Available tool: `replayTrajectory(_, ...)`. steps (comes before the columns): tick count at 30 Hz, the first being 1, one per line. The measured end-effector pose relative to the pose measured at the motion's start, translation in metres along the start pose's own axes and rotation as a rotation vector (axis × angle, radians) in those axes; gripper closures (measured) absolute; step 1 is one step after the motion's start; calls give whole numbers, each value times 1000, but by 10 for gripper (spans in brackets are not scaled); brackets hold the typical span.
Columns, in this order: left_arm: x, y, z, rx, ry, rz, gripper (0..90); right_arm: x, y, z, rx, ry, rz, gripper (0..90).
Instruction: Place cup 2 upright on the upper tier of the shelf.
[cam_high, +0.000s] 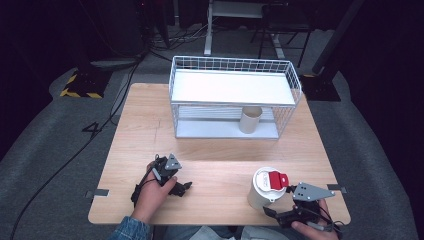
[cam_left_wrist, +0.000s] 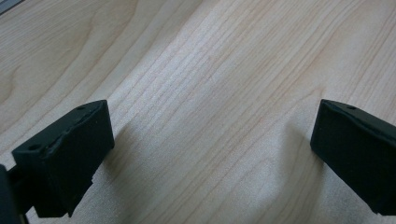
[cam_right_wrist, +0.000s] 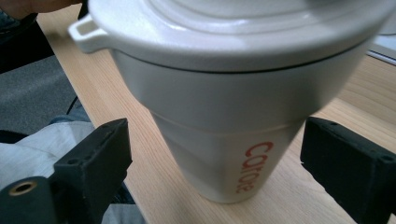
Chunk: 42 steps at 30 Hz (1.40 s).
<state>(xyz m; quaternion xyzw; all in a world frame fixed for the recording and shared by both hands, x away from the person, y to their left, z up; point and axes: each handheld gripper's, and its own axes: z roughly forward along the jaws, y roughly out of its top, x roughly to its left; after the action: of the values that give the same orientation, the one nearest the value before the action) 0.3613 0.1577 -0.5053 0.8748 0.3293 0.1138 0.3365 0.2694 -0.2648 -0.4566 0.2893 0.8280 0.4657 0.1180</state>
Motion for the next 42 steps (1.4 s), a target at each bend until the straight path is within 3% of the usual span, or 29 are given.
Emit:
replayTrajectory(22,0,0,0,0,0,0,1,-9,-4,28,-35,4,14,86)
replayTrajectory(42,0,0,0,0,0,0,1,-7,-3,38,-145,12,10,91)
